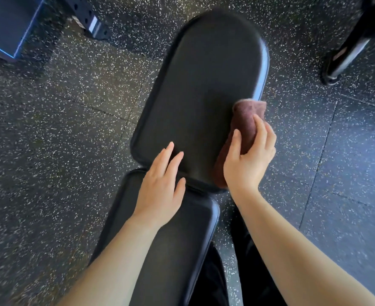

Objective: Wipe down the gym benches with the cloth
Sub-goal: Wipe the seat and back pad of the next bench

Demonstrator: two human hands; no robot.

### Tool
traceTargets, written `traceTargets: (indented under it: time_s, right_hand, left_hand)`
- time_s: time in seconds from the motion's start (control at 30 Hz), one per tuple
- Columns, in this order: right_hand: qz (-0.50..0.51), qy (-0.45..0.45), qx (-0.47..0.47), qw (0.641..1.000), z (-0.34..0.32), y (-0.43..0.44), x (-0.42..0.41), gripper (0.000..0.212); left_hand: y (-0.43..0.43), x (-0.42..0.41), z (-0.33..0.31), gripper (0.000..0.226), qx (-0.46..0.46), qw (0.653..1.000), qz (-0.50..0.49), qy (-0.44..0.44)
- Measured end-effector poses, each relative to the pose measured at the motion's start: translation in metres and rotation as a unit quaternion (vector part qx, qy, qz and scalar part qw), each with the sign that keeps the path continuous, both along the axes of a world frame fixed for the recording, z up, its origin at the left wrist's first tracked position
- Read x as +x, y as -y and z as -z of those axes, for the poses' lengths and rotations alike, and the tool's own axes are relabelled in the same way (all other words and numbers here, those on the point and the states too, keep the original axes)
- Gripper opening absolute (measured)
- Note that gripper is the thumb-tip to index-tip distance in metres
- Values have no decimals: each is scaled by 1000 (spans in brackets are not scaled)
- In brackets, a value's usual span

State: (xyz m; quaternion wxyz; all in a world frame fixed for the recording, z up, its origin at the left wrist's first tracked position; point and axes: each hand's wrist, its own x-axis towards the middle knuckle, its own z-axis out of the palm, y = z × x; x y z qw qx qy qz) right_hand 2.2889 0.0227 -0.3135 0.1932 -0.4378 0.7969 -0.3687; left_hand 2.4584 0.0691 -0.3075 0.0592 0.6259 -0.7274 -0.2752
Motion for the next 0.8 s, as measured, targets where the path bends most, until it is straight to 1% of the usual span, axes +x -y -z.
traceTargets:
  time_s: [0.13, 0.23, 0.33, 0.47, 0.57, 0.7, 0.8]
  right_hand:
    - [-19, -79, 31, 996, 16, -48, 22, 43]
    - [-77, -141, 67, 985, 26, -83, 34, 43]
    - [-104, -160, 89, 978, 29, -98, 34, 43]
    - [-151, -129, 135, 971, 19, -108, 26, 43]
    - [-188, -85, 185, 961, 0, -118, 13, 42]
    - [-236, -34, 270, 933, -46, -132, -7, 42]
    - [-265, 9, 288, 920, -88, -143, -23, 41]
  left_hand:
    - [-42, 18, 3, 55, 51, 998, -15, -27]
    - [-64, 29, 3, 54, 66, 997, -26, -34]
    - [-76, 36, 0, 54, 78, 996, -34, -33]
    - [-82, 38, -14, 54, 86, 995, -31, -26]
    - [-80, 33, -33, 53, 97, 994, -34, -22]
    - [-79, 18, -77, 54, 122, 992, -26, -13]
    - [-83, 4, -115, 54, 147, 989, -9, 1]
